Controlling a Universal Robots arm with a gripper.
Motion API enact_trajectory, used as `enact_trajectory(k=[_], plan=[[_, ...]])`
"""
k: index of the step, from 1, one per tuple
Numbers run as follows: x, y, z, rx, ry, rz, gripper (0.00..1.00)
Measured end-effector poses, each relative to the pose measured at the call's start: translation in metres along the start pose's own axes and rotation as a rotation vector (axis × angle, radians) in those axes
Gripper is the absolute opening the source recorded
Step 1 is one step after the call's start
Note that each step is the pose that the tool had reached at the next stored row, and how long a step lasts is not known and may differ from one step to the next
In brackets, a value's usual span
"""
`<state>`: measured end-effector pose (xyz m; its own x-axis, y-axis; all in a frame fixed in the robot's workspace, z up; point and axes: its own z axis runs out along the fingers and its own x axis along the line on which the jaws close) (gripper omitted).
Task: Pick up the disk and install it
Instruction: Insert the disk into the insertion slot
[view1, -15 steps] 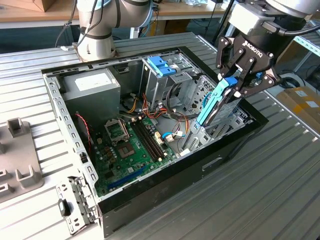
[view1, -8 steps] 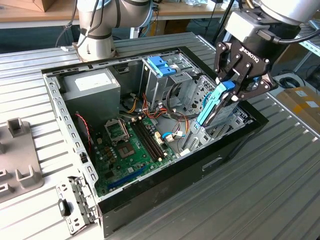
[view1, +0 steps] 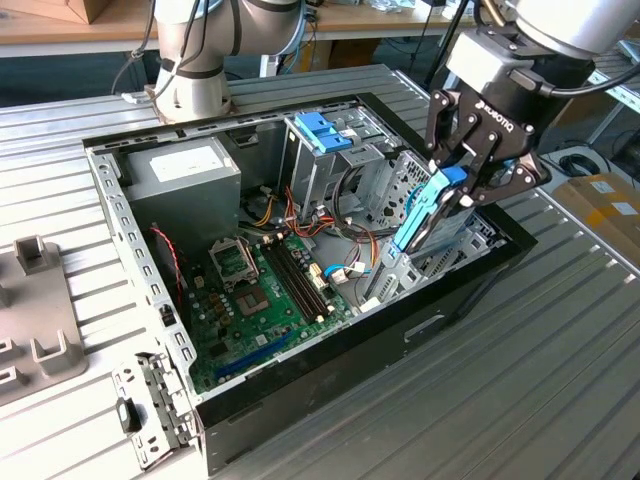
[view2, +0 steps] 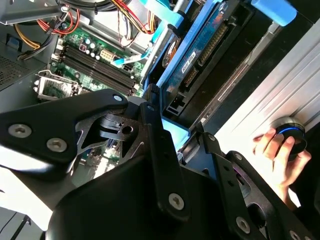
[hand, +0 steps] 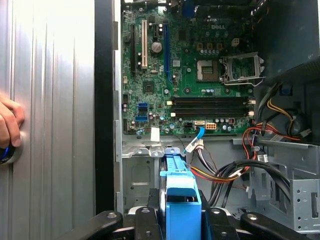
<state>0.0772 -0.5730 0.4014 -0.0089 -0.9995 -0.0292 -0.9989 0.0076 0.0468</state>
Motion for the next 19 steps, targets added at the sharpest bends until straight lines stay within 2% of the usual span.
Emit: enact_trajectory(k=[19], plan=[[0.0005,-0.0008,0.0161,0.0,0.0001,0.0,0.37]])
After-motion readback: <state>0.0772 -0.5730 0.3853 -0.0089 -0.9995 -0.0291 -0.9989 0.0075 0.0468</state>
